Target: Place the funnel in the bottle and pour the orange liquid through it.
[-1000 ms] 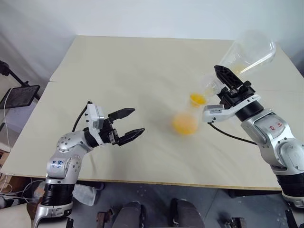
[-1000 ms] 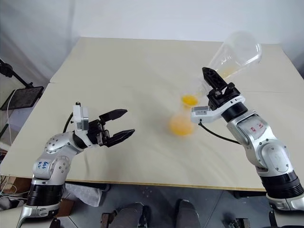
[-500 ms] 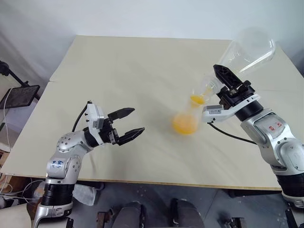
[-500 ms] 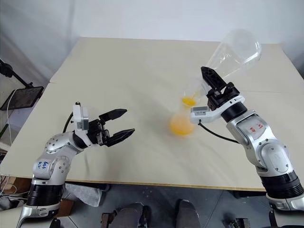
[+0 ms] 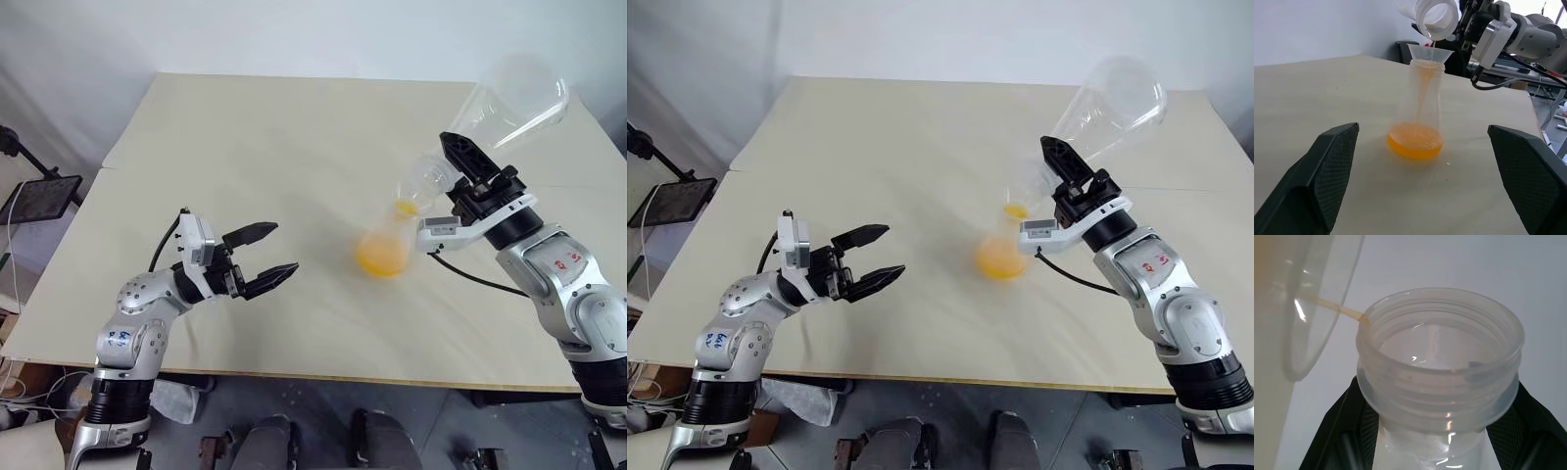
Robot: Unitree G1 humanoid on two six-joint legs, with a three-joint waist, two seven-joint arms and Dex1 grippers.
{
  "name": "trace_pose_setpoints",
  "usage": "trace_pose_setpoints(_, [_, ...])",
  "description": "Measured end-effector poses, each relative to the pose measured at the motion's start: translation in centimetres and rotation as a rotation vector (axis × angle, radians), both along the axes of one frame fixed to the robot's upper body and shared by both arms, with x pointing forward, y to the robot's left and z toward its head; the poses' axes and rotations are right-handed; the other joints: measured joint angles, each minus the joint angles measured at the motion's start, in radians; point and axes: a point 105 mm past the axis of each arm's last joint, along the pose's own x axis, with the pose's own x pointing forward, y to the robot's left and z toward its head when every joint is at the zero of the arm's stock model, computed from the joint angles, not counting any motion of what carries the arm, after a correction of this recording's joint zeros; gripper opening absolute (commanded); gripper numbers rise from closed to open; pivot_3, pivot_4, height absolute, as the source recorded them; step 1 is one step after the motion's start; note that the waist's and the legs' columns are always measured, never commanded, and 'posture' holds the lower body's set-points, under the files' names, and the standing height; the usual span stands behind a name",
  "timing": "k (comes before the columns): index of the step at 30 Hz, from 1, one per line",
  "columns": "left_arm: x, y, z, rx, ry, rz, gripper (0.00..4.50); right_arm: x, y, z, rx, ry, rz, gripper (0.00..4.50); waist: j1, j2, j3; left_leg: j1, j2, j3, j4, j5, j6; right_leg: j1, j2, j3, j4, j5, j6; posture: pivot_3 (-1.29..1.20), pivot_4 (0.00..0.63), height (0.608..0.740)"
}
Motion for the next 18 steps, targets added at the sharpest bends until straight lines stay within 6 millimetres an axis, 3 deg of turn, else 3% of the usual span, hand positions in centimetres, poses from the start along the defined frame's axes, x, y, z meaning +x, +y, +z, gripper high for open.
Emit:
trace_pose_setpoints(3, [0.0, 0.0, 0.0, 0.0, 0.0, -0.001, 4.5, 0.0, 0.0, 0.0, 0.056, 0.039, 0.018, 2.51, 0.0, 0.0, 0.0, 0.0, 0.0, 0.0, 0.0, 0.0, 0.0, 0.0, 0.0, 0.0, 0.0, 0.0, 0.0, 0.0, 0.15, 0.74])
trace_pose_setpoints(10, [0.0, 0.1, 0.0, 0.0, 0.0, 0.001, 4.5, -0.3, -0.7, 0.6, 0.389, 0.221, 0.06, 2.51, 0.001, 0.0, 0.0, 0.0, 0.0, 0.0, 0.0, 0.0, 0.0, 0.001, 0.0, 0.0, 0.0, 0.0, 0.0, 0.0, 0.15, 0.74])
trace_pose_setpoints(14, [0.0, 0.2, 0.1, 0.004, -0.003, -0.005, 4.5, 0.0, -2.5, 0.8, 0.745, 0.361, 0.078, 2.51, 0.002, 0.0, 0.0, 0.0, 0.0, -0.001, 0.0, 0.0, 0.0, 0.001, 0.0, 0.0, 0.0, 0.0, 0.0, 0.0, 0.15, 0.74])
trace_pose_setpoints(18, [0.5, 0.7, -0.1, 0.015, 0.008, 0.004, 4.5, 0.3, -6.4, 1.9, 1.241, 0.46, 0.136, 2.51, 0.005, 0.0, 0.0, 0.0, 0.0, -0.002, 0.001, 0.0, 0.0, 0.001, 0.0, 0.0, 0.001, 0.0, 0.0, 0.0, 0.15, 0.74])
